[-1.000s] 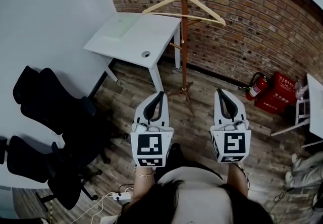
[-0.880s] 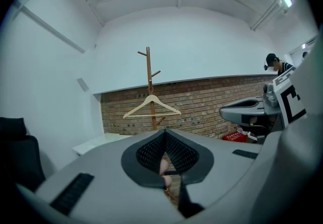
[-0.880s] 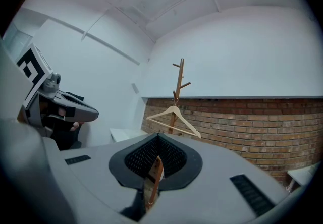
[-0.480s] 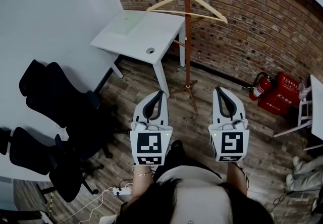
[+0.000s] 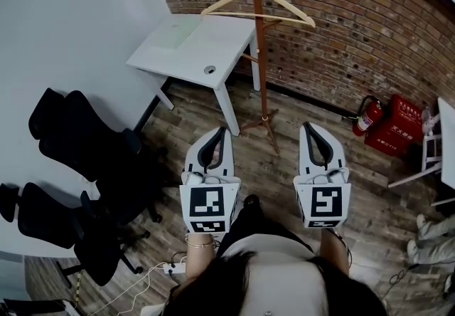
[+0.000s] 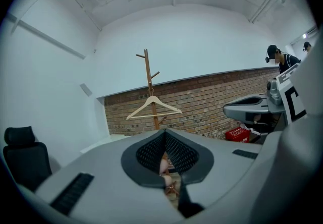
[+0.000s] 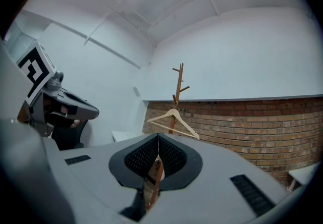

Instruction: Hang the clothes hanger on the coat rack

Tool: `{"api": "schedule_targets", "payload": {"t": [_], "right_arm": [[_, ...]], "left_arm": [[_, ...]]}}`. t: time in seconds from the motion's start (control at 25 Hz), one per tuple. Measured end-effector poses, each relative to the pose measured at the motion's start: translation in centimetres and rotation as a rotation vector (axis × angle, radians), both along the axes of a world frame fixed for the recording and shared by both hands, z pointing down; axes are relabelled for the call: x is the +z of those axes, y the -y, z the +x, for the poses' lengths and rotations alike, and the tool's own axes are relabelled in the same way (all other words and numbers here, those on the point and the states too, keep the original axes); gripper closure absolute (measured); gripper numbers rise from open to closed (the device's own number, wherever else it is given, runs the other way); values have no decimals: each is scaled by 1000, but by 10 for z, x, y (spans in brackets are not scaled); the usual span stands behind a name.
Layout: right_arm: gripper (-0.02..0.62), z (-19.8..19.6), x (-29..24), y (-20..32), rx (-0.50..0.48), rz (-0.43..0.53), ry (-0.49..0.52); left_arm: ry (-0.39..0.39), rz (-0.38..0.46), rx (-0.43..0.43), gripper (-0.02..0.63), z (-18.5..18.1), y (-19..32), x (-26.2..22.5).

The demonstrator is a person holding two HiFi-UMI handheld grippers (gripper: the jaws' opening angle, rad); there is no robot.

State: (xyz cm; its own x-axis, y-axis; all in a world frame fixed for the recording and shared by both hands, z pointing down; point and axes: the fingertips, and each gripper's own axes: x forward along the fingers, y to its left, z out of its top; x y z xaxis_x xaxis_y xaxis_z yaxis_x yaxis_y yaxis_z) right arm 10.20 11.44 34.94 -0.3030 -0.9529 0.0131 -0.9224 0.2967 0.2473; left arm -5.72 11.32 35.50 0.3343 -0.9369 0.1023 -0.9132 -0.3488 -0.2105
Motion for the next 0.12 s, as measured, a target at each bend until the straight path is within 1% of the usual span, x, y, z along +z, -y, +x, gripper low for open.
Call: {"api": "schedule_targets", "payload": {"t": [0.12], "right_arm": [[558,5,2,2,8,1,4]], "left_arm": [[0,-4,9,595,7,2,2]]}}
